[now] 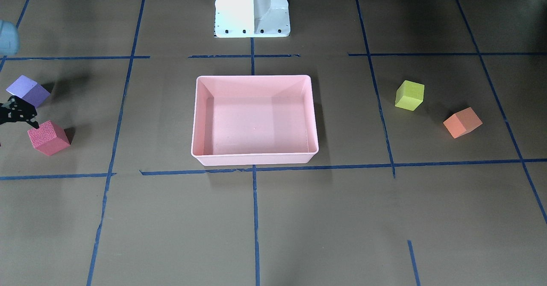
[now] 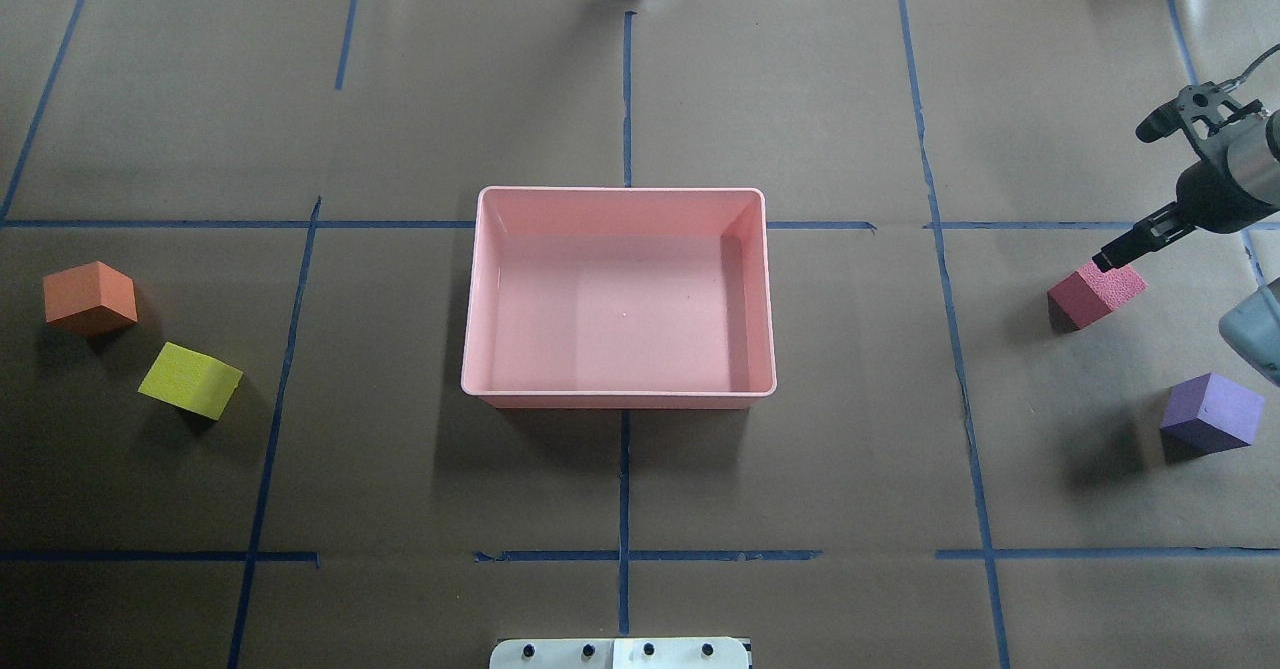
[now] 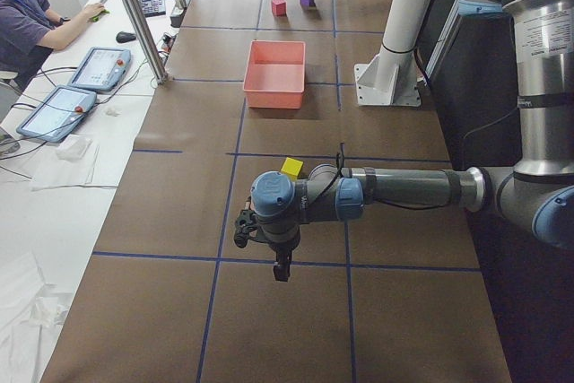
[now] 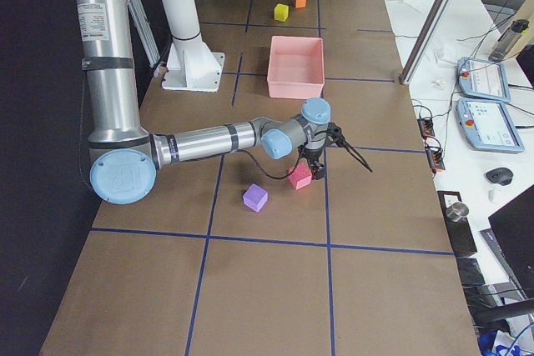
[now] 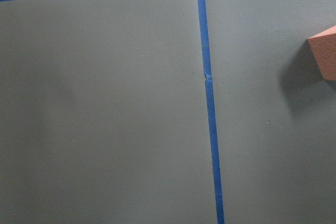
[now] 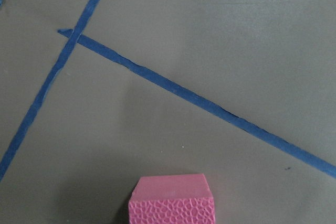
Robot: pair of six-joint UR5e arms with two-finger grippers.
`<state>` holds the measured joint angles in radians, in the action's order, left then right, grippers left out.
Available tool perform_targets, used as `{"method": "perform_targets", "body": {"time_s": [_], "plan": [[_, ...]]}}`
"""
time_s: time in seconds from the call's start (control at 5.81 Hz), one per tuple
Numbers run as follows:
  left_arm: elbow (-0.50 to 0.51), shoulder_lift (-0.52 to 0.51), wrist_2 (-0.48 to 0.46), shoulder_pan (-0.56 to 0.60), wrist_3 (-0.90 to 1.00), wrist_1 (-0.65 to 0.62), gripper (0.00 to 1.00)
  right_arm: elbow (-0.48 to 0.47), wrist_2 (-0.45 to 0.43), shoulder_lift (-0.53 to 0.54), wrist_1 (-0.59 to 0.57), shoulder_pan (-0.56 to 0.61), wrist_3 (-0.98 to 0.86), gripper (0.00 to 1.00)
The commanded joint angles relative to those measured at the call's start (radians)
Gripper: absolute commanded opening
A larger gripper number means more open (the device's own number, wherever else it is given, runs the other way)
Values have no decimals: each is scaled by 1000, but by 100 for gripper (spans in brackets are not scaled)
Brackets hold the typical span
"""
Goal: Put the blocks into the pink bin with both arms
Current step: 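Move the right gripper down onto the pink cube, then close the right gripper on the pink cube and lift it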
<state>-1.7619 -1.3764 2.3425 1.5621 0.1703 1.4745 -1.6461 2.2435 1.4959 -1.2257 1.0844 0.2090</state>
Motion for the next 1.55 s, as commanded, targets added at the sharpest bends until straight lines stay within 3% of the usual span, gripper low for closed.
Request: {"method": "perform_targets", "body": {"time_s": [0.0,0.34,0.52,0.69,1.03,1.38], "plan": [[-1,0,0,1,0,0,100,29,-22,-2,2,-47,15,100],[-1,0,0,1,0,0,100,96,-54,-17,2,-98,12,98],[-1,0,0,1,0,0,100,95,-58,-23,0,-98,16,51],[-1,0,0,1,0,0,100,82,-51,-28,0,-95,20,34],[-2,-1,1,-1,0,1,100,43,-29,-81,-53,-63,90,32],[-22,-1,1,1,0,0,100,-79,-21,-222,-253,-75,365,32]]}}
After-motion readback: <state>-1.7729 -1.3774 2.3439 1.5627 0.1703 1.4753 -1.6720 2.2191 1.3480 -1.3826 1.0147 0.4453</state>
